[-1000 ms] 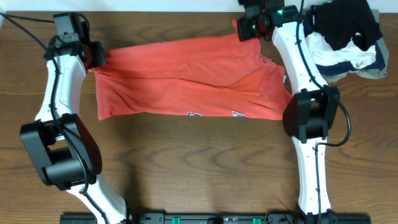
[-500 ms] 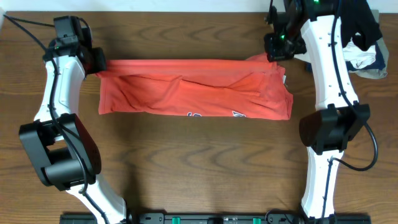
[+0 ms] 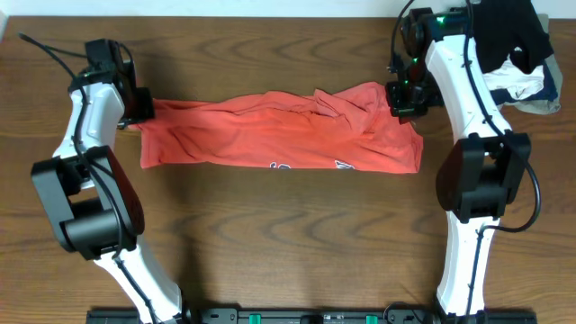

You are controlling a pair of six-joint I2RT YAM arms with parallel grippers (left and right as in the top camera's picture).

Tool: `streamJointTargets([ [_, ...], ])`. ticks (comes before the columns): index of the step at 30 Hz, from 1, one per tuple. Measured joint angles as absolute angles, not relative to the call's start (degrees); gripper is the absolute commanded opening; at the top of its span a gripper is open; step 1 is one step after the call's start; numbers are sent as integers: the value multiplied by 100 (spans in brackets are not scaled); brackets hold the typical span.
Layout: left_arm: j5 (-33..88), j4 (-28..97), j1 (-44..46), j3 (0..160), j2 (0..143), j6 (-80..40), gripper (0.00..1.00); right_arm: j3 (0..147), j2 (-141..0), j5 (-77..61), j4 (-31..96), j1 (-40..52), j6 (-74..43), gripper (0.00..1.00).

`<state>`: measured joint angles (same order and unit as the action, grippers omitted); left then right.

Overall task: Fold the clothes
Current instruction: 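Fold the shirt's top half down toward the bottom with both grippers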

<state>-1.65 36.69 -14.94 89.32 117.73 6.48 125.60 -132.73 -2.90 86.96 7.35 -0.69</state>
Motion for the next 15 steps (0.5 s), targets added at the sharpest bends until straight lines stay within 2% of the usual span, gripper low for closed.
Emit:
streamJointTargets([
  [2,-163,3726,-1494,8921,11782,650,72,12560,-13273,-471,8466,738,-19,16],
  [5,-134,3809,-1494,8921,11782,626,75,12560,-13275,-681,8285,742,89,24],
  [10,-89,3992,-1494,8906,11782,637,82,12560,-13273,-836,8180,746,196,28],
  [15,126,3959,-1494,8748,11880,821,84,12560,-13275,-864,8108,746,263,29],
])
